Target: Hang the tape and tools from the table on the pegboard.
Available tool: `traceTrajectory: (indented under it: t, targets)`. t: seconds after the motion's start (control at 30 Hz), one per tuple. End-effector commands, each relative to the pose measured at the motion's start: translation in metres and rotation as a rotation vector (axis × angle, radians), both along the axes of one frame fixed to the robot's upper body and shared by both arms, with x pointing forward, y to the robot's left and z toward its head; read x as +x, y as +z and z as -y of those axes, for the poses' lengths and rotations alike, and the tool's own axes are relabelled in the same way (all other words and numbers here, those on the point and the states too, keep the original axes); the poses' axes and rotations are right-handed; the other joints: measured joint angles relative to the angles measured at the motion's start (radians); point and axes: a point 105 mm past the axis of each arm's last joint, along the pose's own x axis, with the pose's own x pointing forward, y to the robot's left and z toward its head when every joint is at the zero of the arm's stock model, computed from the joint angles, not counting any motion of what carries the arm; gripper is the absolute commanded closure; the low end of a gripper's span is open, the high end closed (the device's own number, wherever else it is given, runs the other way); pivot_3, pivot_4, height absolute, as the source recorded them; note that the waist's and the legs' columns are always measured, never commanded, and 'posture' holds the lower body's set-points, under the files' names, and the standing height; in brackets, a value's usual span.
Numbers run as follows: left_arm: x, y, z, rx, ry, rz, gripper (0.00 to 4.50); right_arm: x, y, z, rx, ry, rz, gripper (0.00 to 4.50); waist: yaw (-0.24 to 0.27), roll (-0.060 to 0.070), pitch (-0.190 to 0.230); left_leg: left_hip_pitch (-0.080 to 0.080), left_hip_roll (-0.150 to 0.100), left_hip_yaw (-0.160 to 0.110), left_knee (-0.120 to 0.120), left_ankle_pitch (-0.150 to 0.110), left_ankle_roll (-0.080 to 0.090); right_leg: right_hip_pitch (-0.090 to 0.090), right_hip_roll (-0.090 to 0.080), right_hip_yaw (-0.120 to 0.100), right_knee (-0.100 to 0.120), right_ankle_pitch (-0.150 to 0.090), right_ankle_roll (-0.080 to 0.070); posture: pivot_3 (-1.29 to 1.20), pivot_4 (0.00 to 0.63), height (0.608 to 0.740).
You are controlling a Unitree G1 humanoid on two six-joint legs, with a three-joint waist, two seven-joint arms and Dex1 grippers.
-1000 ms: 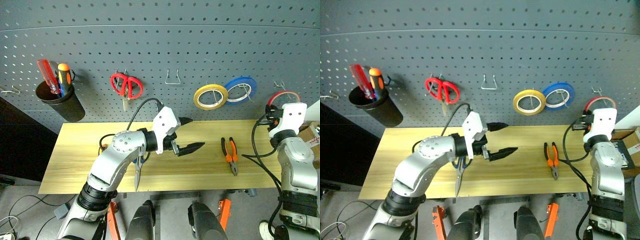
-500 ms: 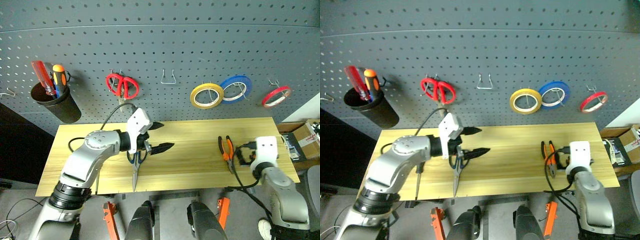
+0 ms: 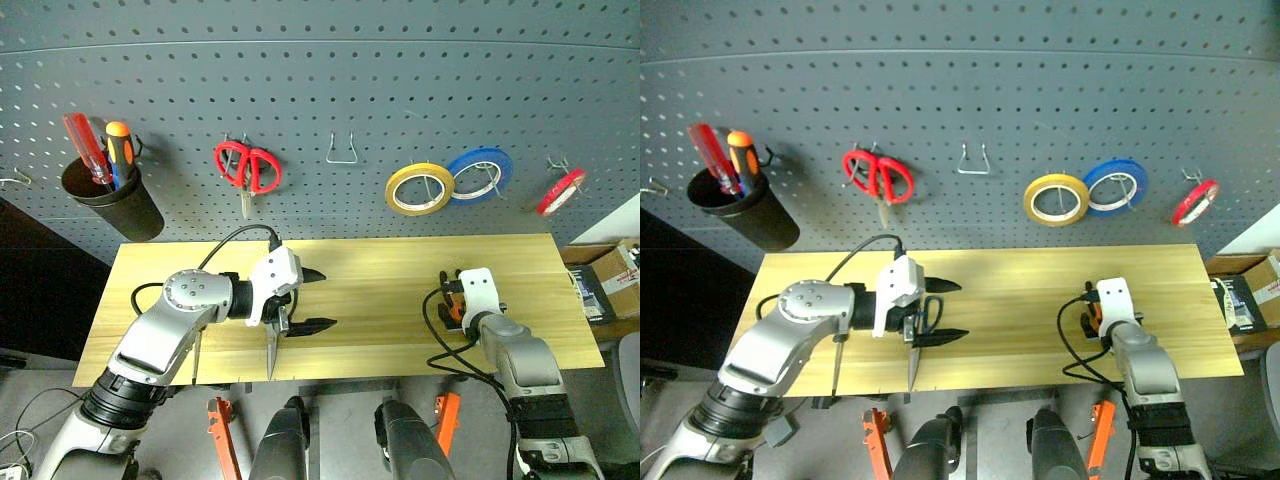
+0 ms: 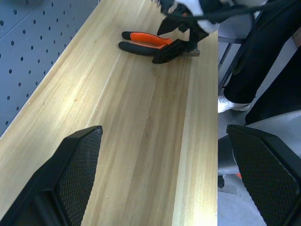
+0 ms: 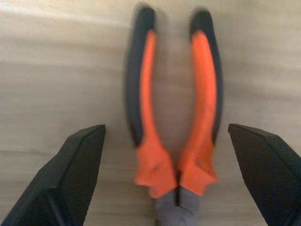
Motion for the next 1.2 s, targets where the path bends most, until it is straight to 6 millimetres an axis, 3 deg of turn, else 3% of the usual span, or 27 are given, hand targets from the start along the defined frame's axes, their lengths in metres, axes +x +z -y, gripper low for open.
traceTrajectory:
  t: [0.03,0.27,0.53,0.63,0.73,0.83,0.97,1.0,1.07,1.2]
  targets:
    - [-0.007,0.004,0.007,-0.008,-0.035,0.036,0.0,0.002,0.009,0.003,-0.024,-0.006,0.042,0.03,0.0,0.0,0.0,0.0,0.0,0.0,0.0,0.0,0.0,-0.001,0.0,0.0,0.001,0.0,0.0,-0.05,0.316,0.74]
    - [-0.01,0.003,0.009,-0.02,-0.035,0.032,0.0,-0.004,-0.012,0.006,0.082,-0.032,-0.068,0.03,0.0,0.0,0.0,0.0,0.0,0.0,0.001,0.002,0.0,-0.001,0.0,0.0,0.004,0.0,0.0,-0.06,0.317,0.74]
    - [-0.009,0.001,0.004,-0.035,-0.017,0.059,0.0,0.008,-0.019,0.011,0.116,-0.008,-0.102,0.03,-0.002,-0.001,0.0,0.0,0.0,-0.001,0.009,0.001,0.0,0.001,0.002,0.0,0.006,0.001,-0.001,-0.05,0.318,0.74]
    - [-0.009,0.001,0.002,-0.054,-0.02,0.078,0.0,0.01,-0.021,0.012,0.106,-0.001,-0.112,0.58,-0.002,-0.001,0.0,0.0,0.001,-0.002,0.011,0.001,0.0,0.002,0.004,0.0,0.006,0.003,-0.001,-0.05,0.316,0.74]
    - [-0.009,0.003,-0.002,-0.081,-0.02,0.114,0.0,0.01,-0.021,0.012,0.104,0.005,-0.114,1.55,0.0,-0.001,0.0,0.001,0.001,-0.002,0.013,0.001,0.0,0.004,0.004,0.0,0.006,0.004,-0.001,-0.05,0.312,0.74]
    - [-0.009,0.005,-0.007,-0.114,-0.017,0.131,0.0,0.01,-0.018,0.011,0.094,0.009,-0.099,1.59,0.0,-0.001,0.0,0.001,0.001,-0.002,0.014,0.002,0.0,0.004,0.004,0.0,0.006,0.004,-0.001,-0.05,0.311,0.74]
    - [-0.007,0.009,-0.017,-0.153,0.017,0.119,0.0,0.011,-0.001,0.004,0.074,0.015,-0.017,1.59,0.001,-0.001,0.0,0.001,0.001,-0.003,0.013,0.001,0.0,0.004,0.004,0.0,0.005,0.004,-0.001,-0.05,0.307,0.74]
    - [-0.007,0.014,-0.02,-0.173,0.026,0.125,0.0,0.011,0.013,-0.005,0.074,0.043,0.039,1.59,0.002,-0.001,0.0,0.0,0.001,-0.003,0.013,0.001,0.0,0.003,0.004,0.0,0.005,0.004,-0.001,-0.05,0.307,0.74]
    - [-0.005,0.022,-0.03,-0.204,0.071,0.142,0.0,0.008,0.047,-0.031,0.093,0.121,0.154,1.59,0.001,0.0,0.001,-0.001,0.001,-0.003,0.012,0.001,0.0,0.001,0.004,0.0,0.005,0.004,-0.001,-0.05,0.307,0.74]
    - [-0.015,0.034,-0.055,-0.266,0.166,0.101,0.0,-0.027,0.112,-0.107,0.125,0.351,0.366,1.59,-0.018,0.001,0.002,-0.006,0.005,-0.002,0.011,0.001,0.0,-0.01,0.006,0.006,0.01,0.004,-0.001,-0.03,0.308,0.74]
